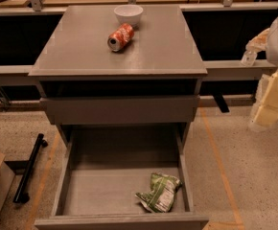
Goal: Pick green jalapeno chip bag from middle drawer and place on counter
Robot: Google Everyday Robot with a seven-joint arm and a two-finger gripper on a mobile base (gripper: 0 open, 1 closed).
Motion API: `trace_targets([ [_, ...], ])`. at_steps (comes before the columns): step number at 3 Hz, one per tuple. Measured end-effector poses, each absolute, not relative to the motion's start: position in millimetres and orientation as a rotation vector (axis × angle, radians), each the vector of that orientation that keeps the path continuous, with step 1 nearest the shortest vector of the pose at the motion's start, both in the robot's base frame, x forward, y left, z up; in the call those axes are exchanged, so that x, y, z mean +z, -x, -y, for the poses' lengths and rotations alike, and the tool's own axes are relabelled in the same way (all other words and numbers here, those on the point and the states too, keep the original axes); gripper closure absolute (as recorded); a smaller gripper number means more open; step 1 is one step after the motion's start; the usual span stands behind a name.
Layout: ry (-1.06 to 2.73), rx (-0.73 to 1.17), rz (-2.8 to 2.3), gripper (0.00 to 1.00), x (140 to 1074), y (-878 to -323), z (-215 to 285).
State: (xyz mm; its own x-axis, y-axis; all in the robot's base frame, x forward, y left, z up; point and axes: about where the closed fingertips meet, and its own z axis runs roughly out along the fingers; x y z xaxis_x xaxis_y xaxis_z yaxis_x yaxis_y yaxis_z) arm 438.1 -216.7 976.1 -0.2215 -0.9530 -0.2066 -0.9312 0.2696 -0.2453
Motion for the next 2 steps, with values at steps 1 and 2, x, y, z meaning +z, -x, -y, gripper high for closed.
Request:
trace_targets([
  [1,1.725,-0.098,-2.232,0.0,976,-438,217],
  [2,1.709,-0.007,-2.185,0.0,961,-439,212],
])
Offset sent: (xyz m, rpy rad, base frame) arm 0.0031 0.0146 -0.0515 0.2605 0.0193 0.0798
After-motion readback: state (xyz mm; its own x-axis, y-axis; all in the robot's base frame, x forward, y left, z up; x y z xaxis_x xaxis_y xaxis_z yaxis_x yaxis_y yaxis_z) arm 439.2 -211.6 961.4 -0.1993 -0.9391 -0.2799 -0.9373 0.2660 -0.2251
